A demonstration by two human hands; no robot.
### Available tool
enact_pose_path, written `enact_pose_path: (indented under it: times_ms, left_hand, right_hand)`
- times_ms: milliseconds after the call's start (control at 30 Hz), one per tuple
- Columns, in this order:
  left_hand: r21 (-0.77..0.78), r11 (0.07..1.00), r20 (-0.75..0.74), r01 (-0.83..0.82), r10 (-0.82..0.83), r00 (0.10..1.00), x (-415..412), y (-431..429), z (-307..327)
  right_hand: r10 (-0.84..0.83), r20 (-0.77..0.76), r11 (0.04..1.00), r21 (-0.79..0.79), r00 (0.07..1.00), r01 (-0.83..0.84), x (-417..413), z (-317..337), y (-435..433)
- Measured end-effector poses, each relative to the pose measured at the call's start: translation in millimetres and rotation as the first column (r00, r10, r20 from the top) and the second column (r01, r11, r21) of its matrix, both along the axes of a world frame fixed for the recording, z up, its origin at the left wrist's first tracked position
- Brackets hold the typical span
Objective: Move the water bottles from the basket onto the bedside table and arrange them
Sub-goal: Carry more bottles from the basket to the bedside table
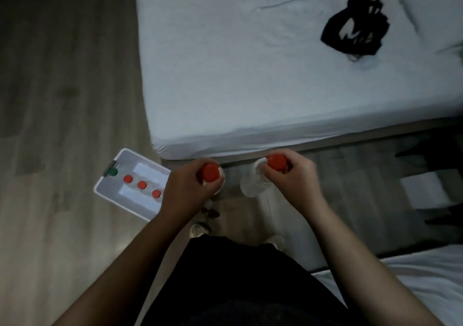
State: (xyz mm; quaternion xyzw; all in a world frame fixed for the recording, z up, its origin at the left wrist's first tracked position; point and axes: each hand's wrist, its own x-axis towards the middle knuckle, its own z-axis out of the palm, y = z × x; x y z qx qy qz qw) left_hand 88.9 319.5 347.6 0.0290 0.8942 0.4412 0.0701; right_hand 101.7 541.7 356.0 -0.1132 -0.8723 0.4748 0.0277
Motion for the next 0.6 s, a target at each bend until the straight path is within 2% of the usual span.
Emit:
enact_pose_path:
  times_ms: [167,400,600]
  left_hand:
    - [0.020,0.987,-0.101,0.159,-0.156,0.982,-8,97,17]
    - [0.137,0.960,-0.111,0.245,-0.231,0.967,10,239,23]
    - [0.175,0.895,-0.117,0.411,-0.396,0.911,20,339,41]
  right_hand:
    - [-0.151,-0.051,0.988,0.020,0.987,0.152,36,26,92]
    - [-0.295,-0.058,0.955,-0.019,0.954,0.294,90,39,219]
    - [-0.408,-0.068,0.913,-0.007,0.911,0.408,132,46,301]
